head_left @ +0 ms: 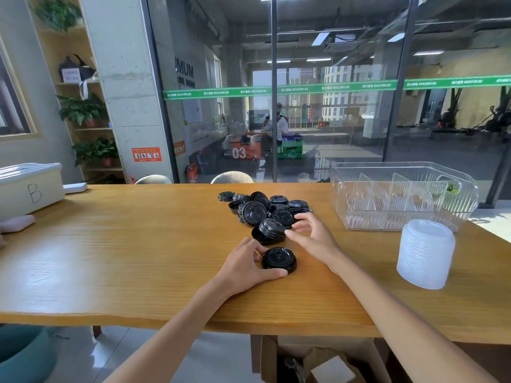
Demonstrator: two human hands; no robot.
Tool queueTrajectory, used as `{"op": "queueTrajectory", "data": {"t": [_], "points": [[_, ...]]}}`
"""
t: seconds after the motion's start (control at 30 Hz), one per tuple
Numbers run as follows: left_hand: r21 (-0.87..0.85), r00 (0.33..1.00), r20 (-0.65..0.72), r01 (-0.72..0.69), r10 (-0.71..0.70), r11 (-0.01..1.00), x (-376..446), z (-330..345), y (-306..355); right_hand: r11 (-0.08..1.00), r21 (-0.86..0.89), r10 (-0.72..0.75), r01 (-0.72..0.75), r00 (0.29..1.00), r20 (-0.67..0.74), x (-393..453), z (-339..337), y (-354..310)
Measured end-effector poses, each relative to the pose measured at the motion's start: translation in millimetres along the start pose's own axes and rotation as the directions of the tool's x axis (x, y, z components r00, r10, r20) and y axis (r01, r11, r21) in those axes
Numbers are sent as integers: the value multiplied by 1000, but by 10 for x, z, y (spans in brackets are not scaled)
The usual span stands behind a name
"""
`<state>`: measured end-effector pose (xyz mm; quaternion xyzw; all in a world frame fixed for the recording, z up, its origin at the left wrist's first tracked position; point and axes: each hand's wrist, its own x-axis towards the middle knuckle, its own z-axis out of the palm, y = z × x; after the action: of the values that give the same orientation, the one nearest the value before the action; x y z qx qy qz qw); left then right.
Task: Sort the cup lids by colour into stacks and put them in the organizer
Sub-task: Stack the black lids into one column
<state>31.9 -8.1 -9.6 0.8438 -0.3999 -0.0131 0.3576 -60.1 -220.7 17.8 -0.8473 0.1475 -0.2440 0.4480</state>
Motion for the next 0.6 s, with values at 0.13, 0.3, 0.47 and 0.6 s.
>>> {"op": "queueTrajectory", "data": {"t": [0.13,0.3,0.47,0.6], "points": [[-3,1000,-1,-6,6,1000,2,11,-15,992,-96,80,-76,996,48,245,210,-24],[-5,1000,-7,-18,18,1000,7,23,-36,990,-102,100,-99,995,11,398,363,-6],[-10,1000,-7,-30,30,1000,12,26,-33,994,-72,83,-86,996,-43,400,414,79],[-11,999,-3,-32,32,999,15,22,-31,997,-32,66,-68,996,-60,385,414,112]]}}
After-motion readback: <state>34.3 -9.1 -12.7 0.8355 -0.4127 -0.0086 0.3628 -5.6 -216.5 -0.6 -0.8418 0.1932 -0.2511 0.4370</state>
